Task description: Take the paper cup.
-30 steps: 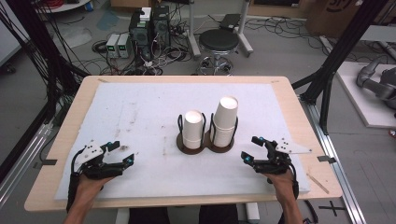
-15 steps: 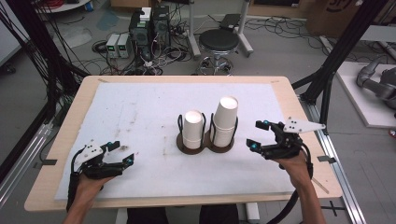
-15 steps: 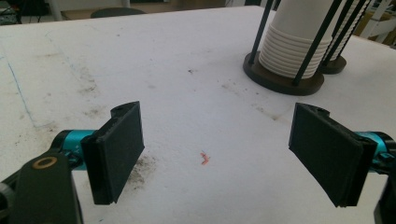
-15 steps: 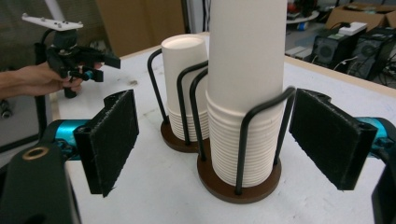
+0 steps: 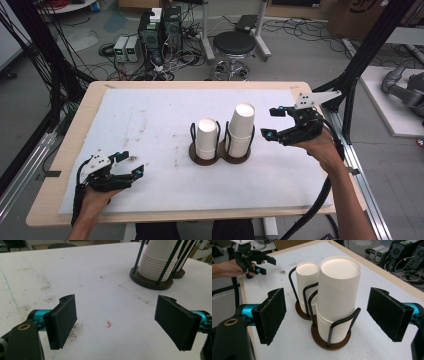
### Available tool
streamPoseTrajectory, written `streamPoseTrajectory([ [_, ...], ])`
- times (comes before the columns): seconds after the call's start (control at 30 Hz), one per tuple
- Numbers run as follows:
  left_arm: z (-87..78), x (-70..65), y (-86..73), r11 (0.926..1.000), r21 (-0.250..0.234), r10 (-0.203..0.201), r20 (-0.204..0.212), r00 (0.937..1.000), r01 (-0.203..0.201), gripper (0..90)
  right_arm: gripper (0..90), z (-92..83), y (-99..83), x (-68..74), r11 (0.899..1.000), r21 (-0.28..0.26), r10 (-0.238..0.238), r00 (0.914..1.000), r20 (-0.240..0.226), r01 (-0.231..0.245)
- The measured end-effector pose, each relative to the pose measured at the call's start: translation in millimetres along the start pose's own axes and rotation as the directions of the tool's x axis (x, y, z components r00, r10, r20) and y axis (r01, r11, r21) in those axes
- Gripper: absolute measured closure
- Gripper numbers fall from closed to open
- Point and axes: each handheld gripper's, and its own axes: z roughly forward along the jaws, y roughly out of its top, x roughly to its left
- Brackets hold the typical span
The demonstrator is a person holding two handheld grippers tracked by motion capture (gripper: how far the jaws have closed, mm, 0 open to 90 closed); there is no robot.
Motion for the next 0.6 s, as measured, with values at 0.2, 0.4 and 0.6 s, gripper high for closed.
streamPoseTrajectory([
  [0.2,0.6,-0.1,0.1,1.0000,0.002,-0.002,-0.001,1.0000,0.002,17.8,16.1,3.1,14.9,-6.1,0.997,0.083,-0.005,1.0000,0.004,0.004],
  [0.4,2.2,0.5,0.8,0.9998,0.020,-0.007,0.005,1.0000,0.007,17.7,16.2,14.6,40.1,-10.7,0.973,0.229,-0.042,0.9991,0.010,0.038],
  [0.6,3.1,0.4,1.1,0.9996,0.027,-0.004,0.008,1.0000,0.003,17.6,16.2,28.0,56.2,-11.7,0.939,0.337,-0.075,0.9971,0.008,0.068],
])
